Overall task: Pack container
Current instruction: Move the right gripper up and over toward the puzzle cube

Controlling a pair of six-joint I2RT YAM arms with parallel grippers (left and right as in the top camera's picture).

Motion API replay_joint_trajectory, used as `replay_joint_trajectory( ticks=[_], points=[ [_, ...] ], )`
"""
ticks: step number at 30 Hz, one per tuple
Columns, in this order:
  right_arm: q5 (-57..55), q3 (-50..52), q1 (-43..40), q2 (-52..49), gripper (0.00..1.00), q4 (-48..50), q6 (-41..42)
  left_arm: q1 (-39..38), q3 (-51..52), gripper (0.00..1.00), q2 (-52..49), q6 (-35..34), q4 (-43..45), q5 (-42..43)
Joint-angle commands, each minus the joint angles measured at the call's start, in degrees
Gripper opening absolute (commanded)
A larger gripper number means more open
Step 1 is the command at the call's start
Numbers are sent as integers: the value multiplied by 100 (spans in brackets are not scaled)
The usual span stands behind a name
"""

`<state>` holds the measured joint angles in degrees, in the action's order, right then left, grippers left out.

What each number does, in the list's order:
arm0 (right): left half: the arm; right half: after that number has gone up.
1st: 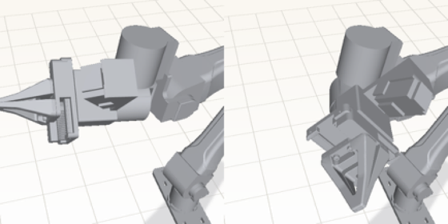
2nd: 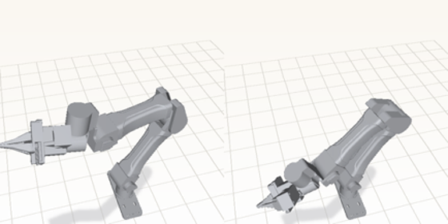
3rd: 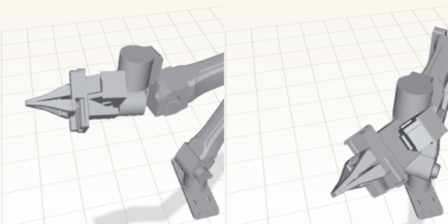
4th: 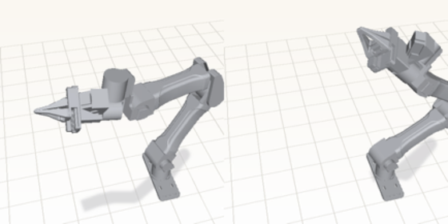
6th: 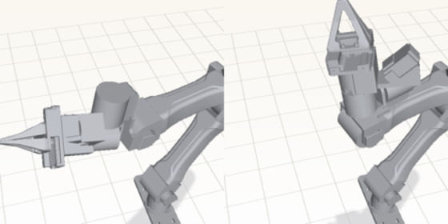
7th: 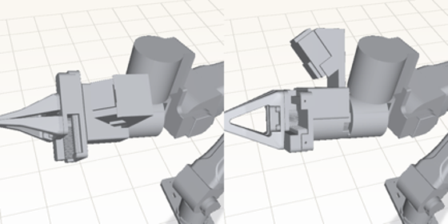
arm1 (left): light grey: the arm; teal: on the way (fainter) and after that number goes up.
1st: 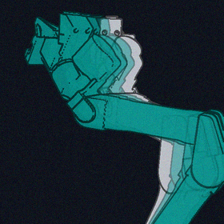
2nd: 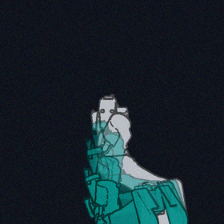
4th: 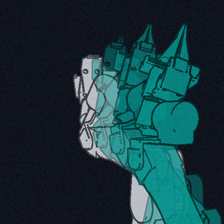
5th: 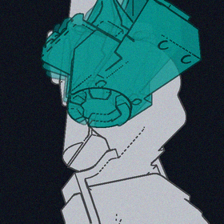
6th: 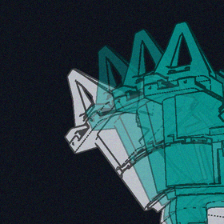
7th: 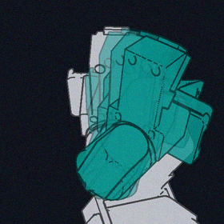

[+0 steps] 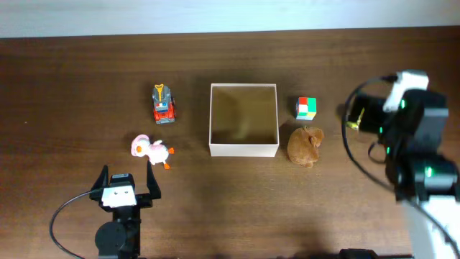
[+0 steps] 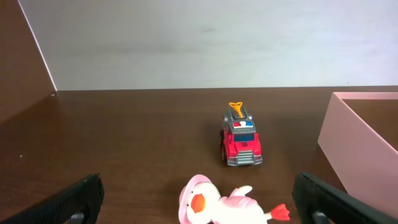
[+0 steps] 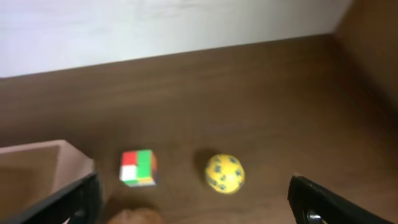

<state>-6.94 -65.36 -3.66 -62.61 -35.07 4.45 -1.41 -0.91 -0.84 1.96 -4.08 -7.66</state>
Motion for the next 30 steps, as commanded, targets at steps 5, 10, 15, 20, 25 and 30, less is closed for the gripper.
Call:
replay_joint_trajectory(
  ticks=[5, 10, 15, 20, 25, 30],
  points=[
    [1401, -763, 26, -551, 99, 205, 76, 46, 37, 99, 37, 90, 13, -76],
    [1843, -763, 28, -540, 99, 363, 33, 46, 37, 99, 37, 90, 13, -76],
    [1884, -769, 44, -737, 99, 358, 201, 46, 37, 99, 37, 90, 13, -76],
    [1871, -1019, 173, -1248, 100, 232, 181, 46, 37, 99, 37, 90, 13, -76],
    [1784, -1906, 188, -1893, 100, -560, 4, 46, 37, 99, 37, 90, 13, -76],
    [1198, -3193, 188, -2422, 100, -1576, -166, 46, 37, 99, 39, 90, 13, -76]
  ],
)
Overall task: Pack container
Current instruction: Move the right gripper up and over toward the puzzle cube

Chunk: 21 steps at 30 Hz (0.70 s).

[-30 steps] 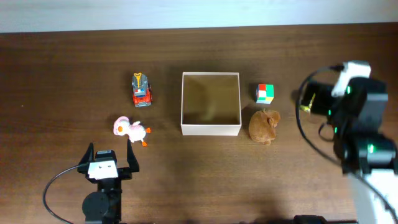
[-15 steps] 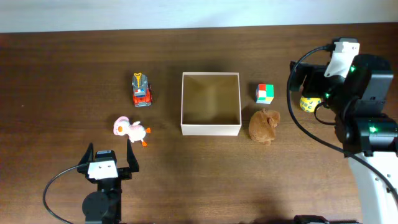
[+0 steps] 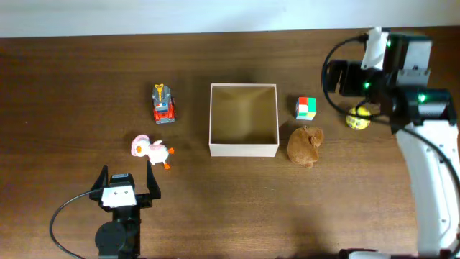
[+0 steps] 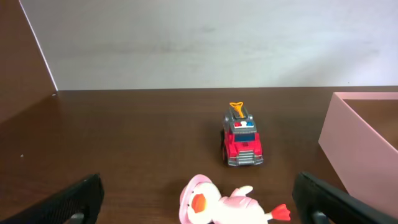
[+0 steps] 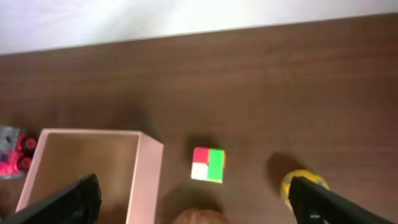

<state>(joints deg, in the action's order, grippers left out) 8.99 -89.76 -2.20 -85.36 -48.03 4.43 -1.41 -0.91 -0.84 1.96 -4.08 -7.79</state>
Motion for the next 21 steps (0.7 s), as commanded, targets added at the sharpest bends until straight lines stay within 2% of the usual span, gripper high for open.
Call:
replay_joint_trajectory(
  ticks=[1, 5, 9, 18, 21],
  points=[
    [-496, -988, 42, -232, 100, -472, -164, 46, 37, 99, 37, 90, 13, -63],
    [-695, -1917, 42, -645, 100, -1187, -164, 46, 37, 99, 37, 90, 13, -63],
    [-695, -2402, 42, -968, 100, -1543, -258, 46, 37, 99, 37, 90, 13, -63],
    [-1255, -2448, 234, -1519, 99, -1869, -1117, 46, 37, 99, 37, 90, 13, -63],
    [-1449, -2448, 348, -1718, 99, -1910, -1152, 46, 37, 99, 39, 90, 13, -63]
  ],
)
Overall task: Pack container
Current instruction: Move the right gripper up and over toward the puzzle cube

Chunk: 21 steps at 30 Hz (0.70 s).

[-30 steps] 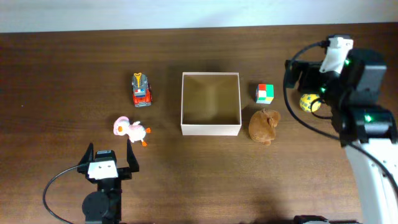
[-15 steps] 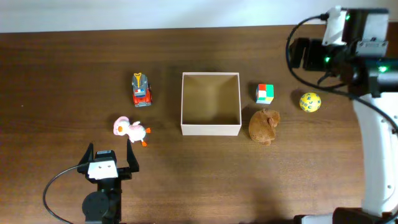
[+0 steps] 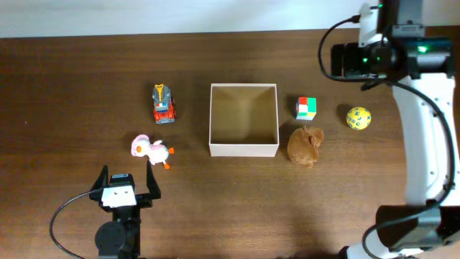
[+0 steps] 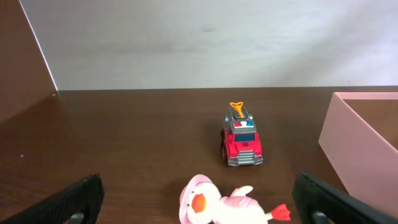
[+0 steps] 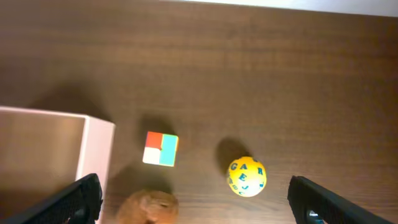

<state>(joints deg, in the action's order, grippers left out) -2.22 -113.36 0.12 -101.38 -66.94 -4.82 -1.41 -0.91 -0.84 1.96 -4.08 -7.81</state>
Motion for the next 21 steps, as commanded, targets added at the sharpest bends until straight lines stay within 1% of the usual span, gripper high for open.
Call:
replay_joint_trajectory(
  ticks=[1, 15, 21],
  points=[
    [-313, -87, 177, -243, 99, -17, -225, 46, 37, 99, 39, 90, 13, -61],
    [-101, -87, 326, -1263, 99, 177, -221, 46, 37, 99, 37, 90, 13, -61],
    [-83, -87, 326, -1635, 100, 439, 452, 46, 37, 99, 39, 90, 13, -61]
  ],
)
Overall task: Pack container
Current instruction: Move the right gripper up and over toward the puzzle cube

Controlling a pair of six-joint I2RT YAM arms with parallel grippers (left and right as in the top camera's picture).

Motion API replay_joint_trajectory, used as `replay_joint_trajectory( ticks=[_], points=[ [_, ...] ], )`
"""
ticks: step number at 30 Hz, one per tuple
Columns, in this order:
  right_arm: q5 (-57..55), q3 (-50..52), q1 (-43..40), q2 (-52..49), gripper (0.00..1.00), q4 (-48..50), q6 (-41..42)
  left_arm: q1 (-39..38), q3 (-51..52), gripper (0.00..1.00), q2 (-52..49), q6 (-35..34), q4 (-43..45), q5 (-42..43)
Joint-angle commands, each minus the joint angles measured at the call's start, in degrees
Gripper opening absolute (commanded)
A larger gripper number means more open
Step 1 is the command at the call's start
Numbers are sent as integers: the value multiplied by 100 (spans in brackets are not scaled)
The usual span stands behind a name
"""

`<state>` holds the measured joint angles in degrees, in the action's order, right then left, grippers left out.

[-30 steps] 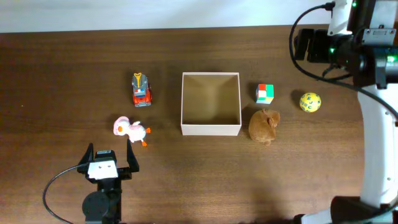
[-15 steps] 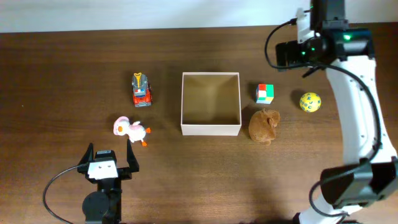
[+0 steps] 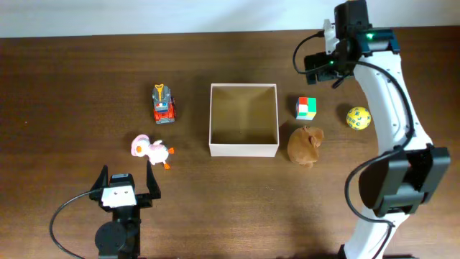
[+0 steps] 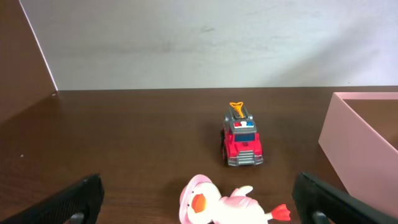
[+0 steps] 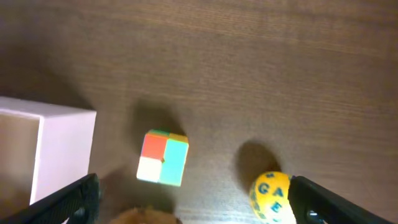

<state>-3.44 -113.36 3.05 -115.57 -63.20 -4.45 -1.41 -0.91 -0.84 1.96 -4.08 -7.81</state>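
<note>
An open white box point(image 3: 244, 150) stands mid-table with nothing inside. Left of it lie a red toy fire truck point(image 3: 164, 103) and a pink-and-white duck point(image 3: 150, 150). To its right are a colour cube point(image 3: 306, 108), a brown plush point(image 3: 305, 146) and a yellow ball point(image 3: 358, 118). My left gripper point(image 3: 127, 180) rests open near the front, the duck point(image 4: 224, 204) just ahead of it. My right gripper point(image 3: 318, 63) hangs open high behind the cube point(image 5: 162, 157), looking down on it and the ball point(image 5: 271, 196).
In the left wrist view the truck point(image 4: 242, 142) stands beyond the duck, and the box wall point(image 4: 354, 137) rises at the right. The box corner point(image 5: 62, 149) shows at the left of the right wrist view. A pale wall bounds the table's far edge.
My right gripper has shifted left, from behind the ball to behind the cube, and its view of cube and ball is closer. The left arm and all objects are unchanged.
My right arm was first at the table's right side beside the ball. It then stood over the far right corner, then higher behind the ball, and now behind the cube. Both grippers stayed open; nothing on the table has moved.
</note>
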Motion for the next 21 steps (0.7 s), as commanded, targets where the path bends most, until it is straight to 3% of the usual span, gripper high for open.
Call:
replay_joint_trajectory(
  ticks=[1, 9, 21],
  points=[
    [35, -85, 33, -280, 100, 79, 498, 46, 37, 99, 37, 90, 13, -61],
    [273, -85, 33, -769, 92, -122, 841, 46, 37, 99, 37, 90, 13, -61],
    [431, 59, 66, -868, 92, -236, 1335, 46, 37, 99, 37, 90, 13, -61]
  ],
)
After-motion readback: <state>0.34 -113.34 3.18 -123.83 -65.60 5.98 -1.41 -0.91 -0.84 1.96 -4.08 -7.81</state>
